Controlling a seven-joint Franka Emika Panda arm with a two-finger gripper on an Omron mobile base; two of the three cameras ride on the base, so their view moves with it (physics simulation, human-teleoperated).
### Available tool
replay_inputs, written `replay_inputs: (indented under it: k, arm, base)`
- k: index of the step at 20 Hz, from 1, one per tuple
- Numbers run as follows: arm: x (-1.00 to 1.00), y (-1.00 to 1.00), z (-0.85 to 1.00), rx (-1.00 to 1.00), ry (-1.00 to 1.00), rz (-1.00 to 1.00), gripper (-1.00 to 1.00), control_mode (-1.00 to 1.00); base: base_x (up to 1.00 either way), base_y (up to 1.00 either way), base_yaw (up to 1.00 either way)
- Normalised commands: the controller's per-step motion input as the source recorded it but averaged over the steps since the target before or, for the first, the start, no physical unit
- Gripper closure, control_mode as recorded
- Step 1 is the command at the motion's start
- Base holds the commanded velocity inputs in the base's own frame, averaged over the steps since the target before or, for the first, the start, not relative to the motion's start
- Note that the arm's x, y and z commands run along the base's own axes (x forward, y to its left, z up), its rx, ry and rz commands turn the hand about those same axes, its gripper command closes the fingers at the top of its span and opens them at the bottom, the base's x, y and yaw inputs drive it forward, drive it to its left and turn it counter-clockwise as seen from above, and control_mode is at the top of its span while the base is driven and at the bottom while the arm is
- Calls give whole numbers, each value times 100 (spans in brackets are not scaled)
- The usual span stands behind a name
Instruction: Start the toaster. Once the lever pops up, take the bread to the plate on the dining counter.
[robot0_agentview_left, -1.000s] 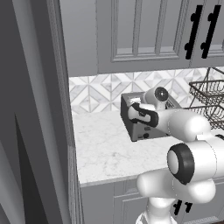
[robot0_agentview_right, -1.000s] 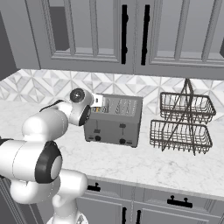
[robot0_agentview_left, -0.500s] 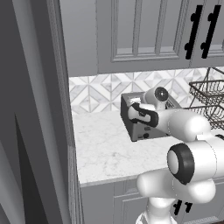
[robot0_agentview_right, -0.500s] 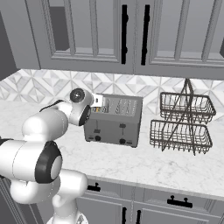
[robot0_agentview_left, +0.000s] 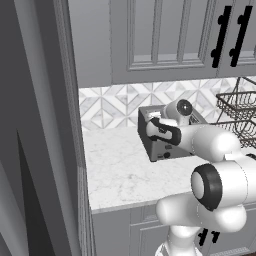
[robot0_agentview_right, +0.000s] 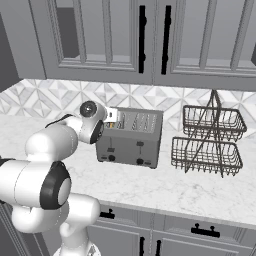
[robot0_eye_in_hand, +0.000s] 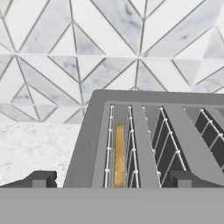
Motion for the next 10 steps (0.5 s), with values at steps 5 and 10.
replay_inputs:
  k: [5, 10]
  arm:
    - [0, 0, 0, 0, 0, 0, -100, -100]
    - [0, 0, 0, 0, 0, 0, -100, -100]
  base:
    - [0, 0, 0]
    - [0, 0, 0]
